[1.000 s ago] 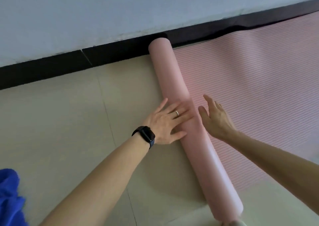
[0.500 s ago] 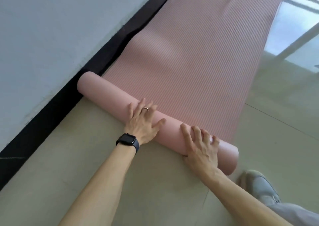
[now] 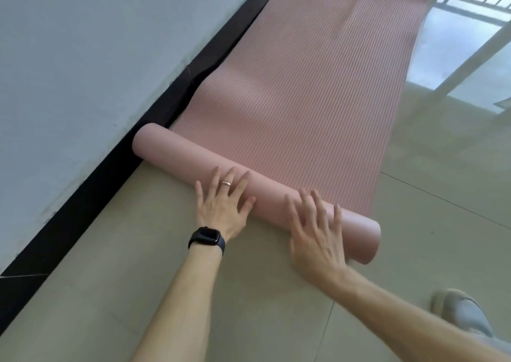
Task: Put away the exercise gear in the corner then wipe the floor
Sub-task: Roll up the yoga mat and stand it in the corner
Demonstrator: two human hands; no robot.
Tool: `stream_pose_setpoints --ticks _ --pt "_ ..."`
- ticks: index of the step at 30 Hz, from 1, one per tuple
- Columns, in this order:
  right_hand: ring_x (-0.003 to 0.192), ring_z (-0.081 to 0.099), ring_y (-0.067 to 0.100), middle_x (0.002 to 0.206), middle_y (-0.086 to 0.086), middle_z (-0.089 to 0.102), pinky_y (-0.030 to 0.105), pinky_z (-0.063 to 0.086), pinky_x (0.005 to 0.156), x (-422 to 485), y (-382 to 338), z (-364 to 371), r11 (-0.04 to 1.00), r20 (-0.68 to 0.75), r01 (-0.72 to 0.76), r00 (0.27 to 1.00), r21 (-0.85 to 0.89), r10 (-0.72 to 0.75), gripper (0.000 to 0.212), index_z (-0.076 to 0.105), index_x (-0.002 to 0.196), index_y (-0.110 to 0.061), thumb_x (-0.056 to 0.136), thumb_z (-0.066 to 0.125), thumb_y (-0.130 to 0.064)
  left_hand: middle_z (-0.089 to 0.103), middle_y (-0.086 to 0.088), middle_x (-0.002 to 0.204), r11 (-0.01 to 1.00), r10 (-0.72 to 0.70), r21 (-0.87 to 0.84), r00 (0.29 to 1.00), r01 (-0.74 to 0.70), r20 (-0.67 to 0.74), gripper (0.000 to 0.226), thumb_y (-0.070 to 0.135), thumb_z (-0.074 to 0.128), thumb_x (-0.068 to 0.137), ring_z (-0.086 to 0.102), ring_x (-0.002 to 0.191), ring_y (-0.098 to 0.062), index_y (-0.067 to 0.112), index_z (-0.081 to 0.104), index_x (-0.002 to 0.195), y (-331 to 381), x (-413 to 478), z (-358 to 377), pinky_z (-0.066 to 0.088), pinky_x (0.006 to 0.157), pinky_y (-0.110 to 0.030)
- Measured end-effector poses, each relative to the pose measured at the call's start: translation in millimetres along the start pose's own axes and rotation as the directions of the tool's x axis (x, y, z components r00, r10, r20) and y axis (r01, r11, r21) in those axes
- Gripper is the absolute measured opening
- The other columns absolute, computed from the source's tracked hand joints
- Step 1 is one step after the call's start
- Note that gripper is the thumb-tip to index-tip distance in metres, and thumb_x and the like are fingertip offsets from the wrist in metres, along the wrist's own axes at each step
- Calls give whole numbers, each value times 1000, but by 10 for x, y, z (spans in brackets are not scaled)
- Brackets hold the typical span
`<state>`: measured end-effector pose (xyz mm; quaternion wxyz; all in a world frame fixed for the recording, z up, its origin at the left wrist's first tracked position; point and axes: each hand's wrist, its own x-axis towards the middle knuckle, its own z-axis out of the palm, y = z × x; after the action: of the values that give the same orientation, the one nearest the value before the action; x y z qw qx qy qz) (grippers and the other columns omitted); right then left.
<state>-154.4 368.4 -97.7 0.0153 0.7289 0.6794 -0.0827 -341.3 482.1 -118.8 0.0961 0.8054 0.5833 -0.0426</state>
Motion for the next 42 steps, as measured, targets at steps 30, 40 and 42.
stream_pose_setpoints --ticks 30,40,42 --pt "151 10 37 166 12 0 63 23 113 1775 2035 -212 880 204 444 858 168 -472 110 -7 157 -18 82 58 -66 -12 4 166 947 -322 75 926 313 199 53 53 12 104 -13 152 -20 46 2 155 1872 1626 -627 -1 121 -48" --pt "147 22 34 167 -1 3 60 28 110 2623 2500 -770 918 555 370 737 145 -385 98 -20 154 -33 83 23 -86 -5 7 166 955 -226 282 855 98 467 55 49 13 104 -8 153 -19 43 -6 155 1862 1731 -1151 4 121 -52" --pt "147 22 38 167 1 5 63 25 110 2694 2473 -886 938 620 339 723 68 -306 96 -19 155 -34 85 25 -84 -8 9 166 953 -179 301 852 27 492 55 50 10 104 -11 152 -18 43 -11 153 1875 1819 -1103 1 121 -53"
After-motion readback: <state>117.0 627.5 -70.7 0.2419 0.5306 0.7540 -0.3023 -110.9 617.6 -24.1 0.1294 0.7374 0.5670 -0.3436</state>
